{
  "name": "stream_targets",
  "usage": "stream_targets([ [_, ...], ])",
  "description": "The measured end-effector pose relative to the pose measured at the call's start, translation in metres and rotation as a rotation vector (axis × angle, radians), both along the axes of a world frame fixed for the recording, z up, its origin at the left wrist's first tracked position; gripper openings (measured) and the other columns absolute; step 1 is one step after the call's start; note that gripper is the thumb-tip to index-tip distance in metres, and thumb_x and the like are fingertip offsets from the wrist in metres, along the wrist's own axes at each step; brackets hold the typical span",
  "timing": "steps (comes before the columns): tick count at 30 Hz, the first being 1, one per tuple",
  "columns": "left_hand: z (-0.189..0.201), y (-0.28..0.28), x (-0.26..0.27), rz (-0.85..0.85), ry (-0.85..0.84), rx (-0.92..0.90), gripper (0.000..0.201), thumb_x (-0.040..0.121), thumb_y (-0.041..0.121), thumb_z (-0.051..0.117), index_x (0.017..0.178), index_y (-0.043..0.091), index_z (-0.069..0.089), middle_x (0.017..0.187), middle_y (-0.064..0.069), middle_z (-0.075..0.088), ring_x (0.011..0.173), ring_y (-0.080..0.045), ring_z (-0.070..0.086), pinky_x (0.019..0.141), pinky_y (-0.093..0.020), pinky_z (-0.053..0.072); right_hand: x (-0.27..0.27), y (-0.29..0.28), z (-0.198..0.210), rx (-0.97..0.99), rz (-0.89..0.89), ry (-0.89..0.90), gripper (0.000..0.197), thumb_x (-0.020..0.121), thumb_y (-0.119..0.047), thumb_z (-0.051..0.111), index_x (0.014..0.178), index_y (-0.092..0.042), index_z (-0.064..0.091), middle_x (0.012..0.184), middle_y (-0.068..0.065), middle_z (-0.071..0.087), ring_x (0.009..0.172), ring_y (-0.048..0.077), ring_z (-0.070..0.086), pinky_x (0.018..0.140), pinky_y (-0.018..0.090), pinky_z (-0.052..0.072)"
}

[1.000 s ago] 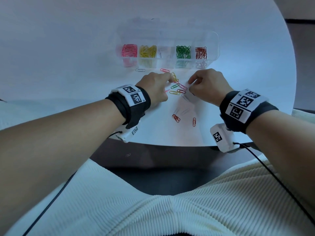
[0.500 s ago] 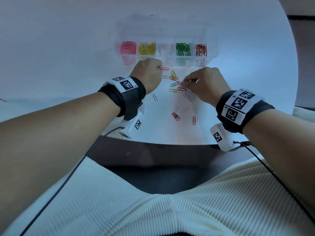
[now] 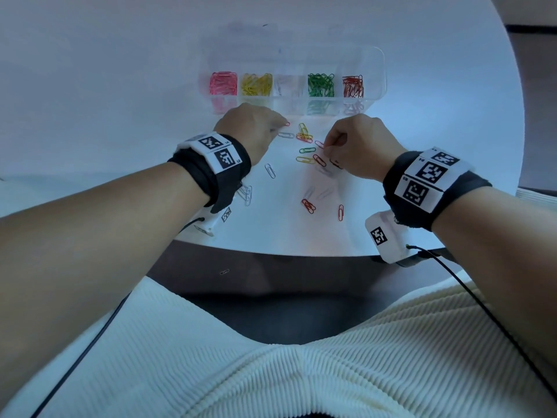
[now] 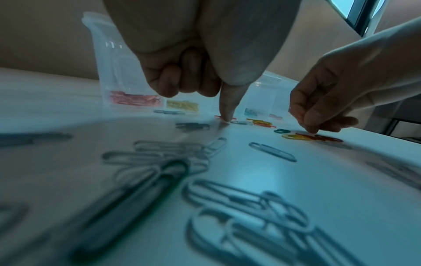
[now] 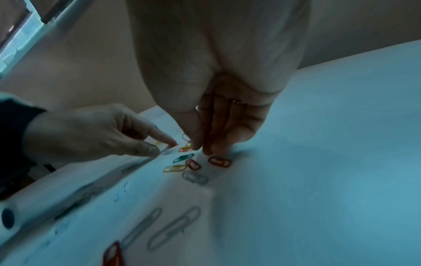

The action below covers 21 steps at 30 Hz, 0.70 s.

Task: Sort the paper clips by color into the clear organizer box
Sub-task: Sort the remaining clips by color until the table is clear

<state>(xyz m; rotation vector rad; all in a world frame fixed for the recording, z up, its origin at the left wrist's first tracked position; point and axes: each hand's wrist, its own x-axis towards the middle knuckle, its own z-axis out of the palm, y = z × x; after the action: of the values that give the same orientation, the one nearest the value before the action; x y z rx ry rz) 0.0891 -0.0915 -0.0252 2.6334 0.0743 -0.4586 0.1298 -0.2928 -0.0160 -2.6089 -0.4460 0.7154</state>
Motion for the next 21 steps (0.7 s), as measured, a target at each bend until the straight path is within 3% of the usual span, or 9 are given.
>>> stream_targets([
  [3, -0.002, 0.002, 0.003, 0.011, -0.037, 0.051, 0.020, 0.096, 0.023, 0.054, 0.109, 0.021, 0.068, 0.110, -0.007, 0.067, 0.094, -0.028, 0.060, 0.079, -0.032, 0.046, 0.002, 0.001, 0.005, 0.111, -0.005, 0.110, 0.018, 0.089, -0.005, 0.059, 0.090, -0.021, 0.068, 0.063, -0.016, 0.060, 0.053, -0.004, 0.055, 0.052, 0.009, 0.038],
  [6, -0.003, 0.002, 0.005, 0.017, -0.016, 0.096, 0.014, 0.095, 0.023, 0.055, 0.102, 0.018, 0.067, 0.103, -0.008, 0.065, 0.084, -0.026, 0.056, 0.073, -0.032, 0.043, 0.000, 0.003, 0.008, 0.197, -0.004, 0.197, 0.033, 0.090, -0.001, 0.054, 0.106, -0.025, 0.069, 0.068, -0.013, 0.063, 0.046, -0.004, 0.055, 0.049, 0.006, 0.038],
  [8, -0.003, 0.001, 0.006, -0.003, 0.000, 0.132, 0.016, 0.095, 0.024, 0.054, 0.102, 0.015, 0.066, 0.103, -0.010, 0.065, 0.088, -0.030, 0.059, 0.073, -0.034, 0.045, -0.001, 0.006, 0.011, 0.236, -0.054, 0.260, 0.037, 0.089, 0.002, 0.051, 0.107, -0.024, 0.070, 0.066, -0.008, 0.063, 0.045, 0.001, 0.054, 0.051, 0.010, 0.043],
  [10, -0.002, 0.000, 0.007, -0.014, 0.028, 0.172, 0.019, 0.093, 0.024, 0.054, 0.100, 0.011, 0.066, 0.100, -0.012, 0.066, 0.088, -0.034, 0.061, 0.074, -0.037, 0.049, 0.000, 0.007, 0.012, 0.304, -0.185, 0.362, 0.034, 0.085, 0.005, 0.047, 0.098, -0.017, 0.069, 0.061, 0.002, 0.059, 0.048, 0.011, 0.052, 0.050, 0.021, 0.044],
  [12, -0.001, -0.002, 0.007, 0.001, 0.072, 0.189, 0.019, 0.089, 0.023, 0.057, 0.097, 0.008, 0.065, 0.096, -0.012, 0.066, 0.085, -0.034, 0.062, 0.075, -0.038, 0.053, 0.001, 0.005, 0.013, 0.399, -0.338, 0.467, 0.026, 0.083, 0.005, 0.040, 0.085, -0.010, 0.062, 0.058, 0.008, 0.050, 0.047, 0.021, 0.046, 0.047, 0.027, 0.037],
  [18, 0.001, -0.003, 0.003, 0.080, 0.176, 0.107, 0.018, 0.081, 0.023, 0.063, 0.091, 0.008, 0.066, 0.092, -0.009, 0.068, 0.082, -0.030, 0.064, 0.076, -0.038, 0.056, 0.004, 0.000, 0.016, 0.524, -0.560, 0.622, 0.023, 0.091, -0.017, 0.038, 0.069, -0.013, 0.045, 0.056, 0.006, 0.040, 0.045, 0.019, 0.034, 0.049, 0.028, 0.025],
  [21, 0.002, -0.003, 0.002, 0.062, 0.198, 0.102, 0.016, 0.080, 0.022, 0.059, 0.081, 0.007, 0.062, 0.081, -0.007, 0.065, 0.075, -0.029, 0.062, 0.070, -0.037, 0.055, 0.005, 0.003, 0.013, 0.380, -0.471, 0.472, 0.040, 0.094, -0.040, 0.049, 0.062, -0.020, 0.037, 0.057, 0.000, 0.034, 0.048, 0.017, 0.027, 0.050, 0.027, 0.022],
])
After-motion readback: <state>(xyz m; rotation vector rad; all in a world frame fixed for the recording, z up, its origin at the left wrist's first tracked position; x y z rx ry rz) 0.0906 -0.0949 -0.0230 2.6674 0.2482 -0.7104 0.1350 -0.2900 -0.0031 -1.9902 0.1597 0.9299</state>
